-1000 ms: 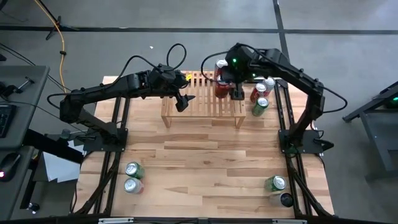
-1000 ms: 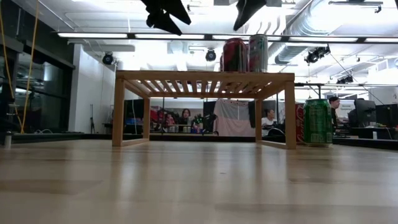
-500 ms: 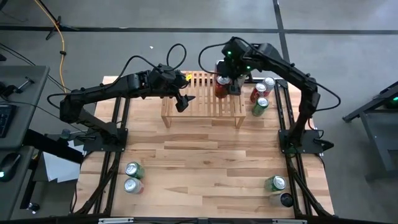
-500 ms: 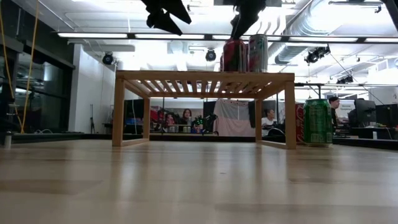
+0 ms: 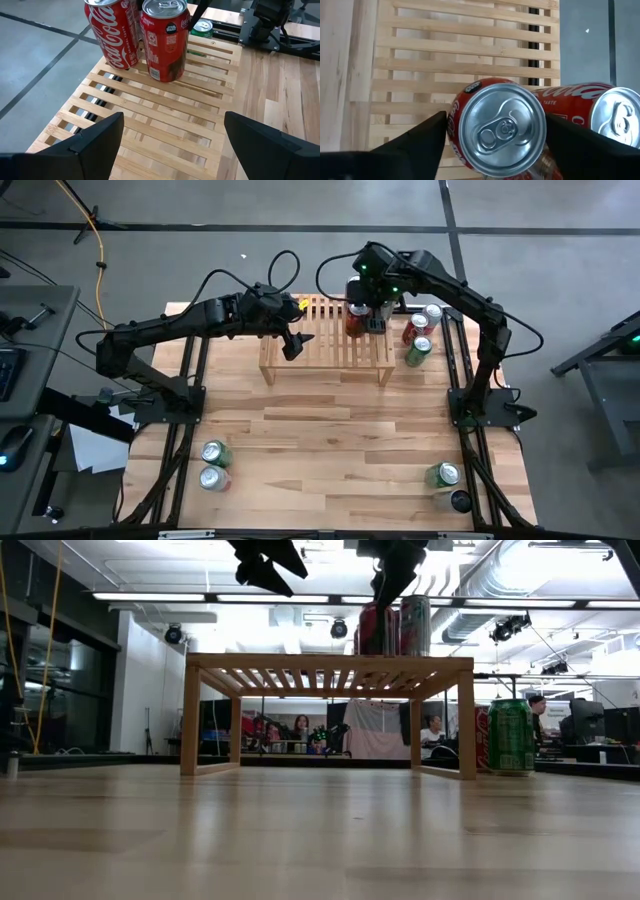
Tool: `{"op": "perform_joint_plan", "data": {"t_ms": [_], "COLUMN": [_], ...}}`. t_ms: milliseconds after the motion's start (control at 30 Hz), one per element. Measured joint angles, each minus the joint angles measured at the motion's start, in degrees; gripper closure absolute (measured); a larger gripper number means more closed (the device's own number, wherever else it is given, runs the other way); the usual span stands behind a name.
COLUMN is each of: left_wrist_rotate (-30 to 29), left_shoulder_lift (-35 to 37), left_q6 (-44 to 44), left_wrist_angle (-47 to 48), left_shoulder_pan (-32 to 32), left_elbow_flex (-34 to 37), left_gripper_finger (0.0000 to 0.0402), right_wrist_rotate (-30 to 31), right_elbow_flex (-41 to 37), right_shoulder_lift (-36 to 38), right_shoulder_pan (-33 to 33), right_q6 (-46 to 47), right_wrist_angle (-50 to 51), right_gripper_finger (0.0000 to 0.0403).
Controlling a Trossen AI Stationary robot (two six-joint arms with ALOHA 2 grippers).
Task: Place canned beverage on shelf
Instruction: Put the left red white soda can on the shelf aligned with the other red white soda can
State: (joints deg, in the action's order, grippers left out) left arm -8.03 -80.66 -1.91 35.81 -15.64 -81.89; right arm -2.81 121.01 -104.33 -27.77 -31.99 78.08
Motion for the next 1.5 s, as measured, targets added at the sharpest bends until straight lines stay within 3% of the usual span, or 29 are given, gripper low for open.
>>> {"op": "perform_joint_plan", "data": {"t_ms": [100, 367, 600, 800, 900, 1500], "left_wrist_rotate": [0.0, 0.0, 0.0, 0.0, 0.0, 0.0], "left_shoulder_lift": [0.0, 0.0, 0.0, 0.0, 0.0, 0.0], "left_q6": [0.0, 1.1, 3.2, 3.0, 3.1, 2.6], "left_wrist_angle": [0.0, 0.1, 0.6, 0.4, 0.3, 0.3], "left_shoulder_pan": [0.0, 0.0, -0.5, -0.9, -0.9, -0.9], "left_elbow_flex": [0.0, 0.0, 0.0, 0.0, 0.0, 0.0], "left_gripper_finger": [0.0064, 0.0064, 0.0064, 0.0064, 0.0064, 0.0064], "right_wrist_rotate": [0.0, 1.3, 6.0, 15.5, 16.8, 19.8], "right_elbow_flex": [0.0, 0.2, 4.8, 5.9, 5.9, 5.6], "right_shoulder_lift": [0.0, 0.0, -0.1, 0.0, -0.7, -3.7], "right_shoulder_pan": [0.0, 1.1, 5.1, 7.8, 7.9, 7.9], "right_q6": [0.0, 5.7, 35.1, 55.6, 63.4, 66.3], "right_wrist_angle": [0.0, -0.1, -0.2, 1.1, 2.8, 5.2], "right_gripper_finger": [0.0135, 0.0137, 0.0137, 0.0137, 0.0137, 0.0137]}}
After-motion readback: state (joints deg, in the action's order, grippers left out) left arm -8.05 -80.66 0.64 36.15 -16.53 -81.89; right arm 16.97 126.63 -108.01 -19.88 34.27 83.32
